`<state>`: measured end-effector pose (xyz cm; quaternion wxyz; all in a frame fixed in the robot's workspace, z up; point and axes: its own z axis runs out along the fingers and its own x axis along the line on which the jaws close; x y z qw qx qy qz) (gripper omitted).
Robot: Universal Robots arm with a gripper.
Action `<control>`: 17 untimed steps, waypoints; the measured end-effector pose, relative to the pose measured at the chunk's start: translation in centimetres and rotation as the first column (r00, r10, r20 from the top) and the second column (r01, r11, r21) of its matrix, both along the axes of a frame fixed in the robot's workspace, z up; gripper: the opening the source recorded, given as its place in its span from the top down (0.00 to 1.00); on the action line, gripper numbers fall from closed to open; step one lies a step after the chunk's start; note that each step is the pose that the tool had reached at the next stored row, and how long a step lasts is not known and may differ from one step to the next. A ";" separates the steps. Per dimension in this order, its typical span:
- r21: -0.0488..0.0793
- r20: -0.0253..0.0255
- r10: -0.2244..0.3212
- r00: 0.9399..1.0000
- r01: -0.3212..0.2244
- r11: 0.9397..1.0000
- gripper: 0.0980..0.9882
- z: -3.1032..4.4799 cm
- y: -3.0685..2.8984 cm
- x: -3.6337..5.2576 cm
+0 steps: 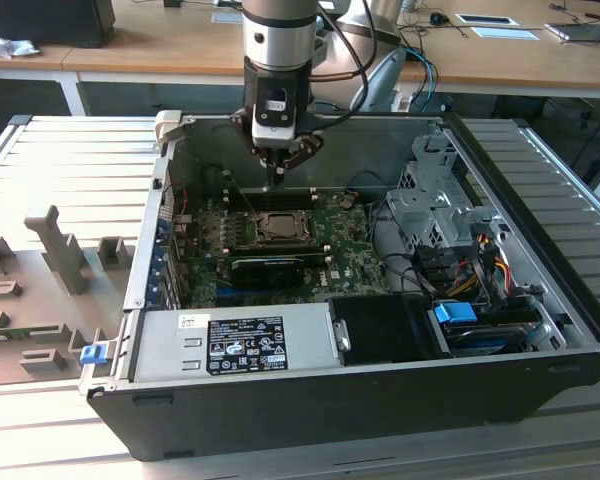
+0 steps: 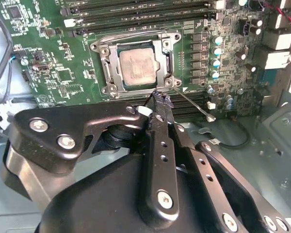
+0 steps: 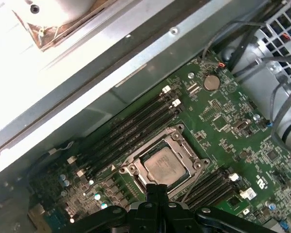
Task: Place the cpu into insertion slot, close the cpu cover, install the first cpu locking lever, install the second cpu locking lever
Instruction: 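Install the first cpu locking lever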
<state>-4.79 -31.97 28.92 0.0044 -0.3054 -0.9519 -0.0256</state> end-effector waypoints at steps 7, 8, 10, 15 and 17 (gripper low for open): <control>0.000 0.000 0.066 0.998 -0.066 0.998 0.99 0.00 0.00 0.00; 0.000 0.000 0.077 0.997 -0.077 0.997 0.99 0.00 0.00 0.00; 0.000 0.000 0.096 0.995 -0.096 0.995 0.99 0.00 0.00 0.00; 0.000 0.000 0.155 0.988 -0.155 0.988 0.99 0.00 0.00 0.00; 0.000 0.000 0.181 0.984 -0.181 0.984 0.99 0.00 0.00 0.00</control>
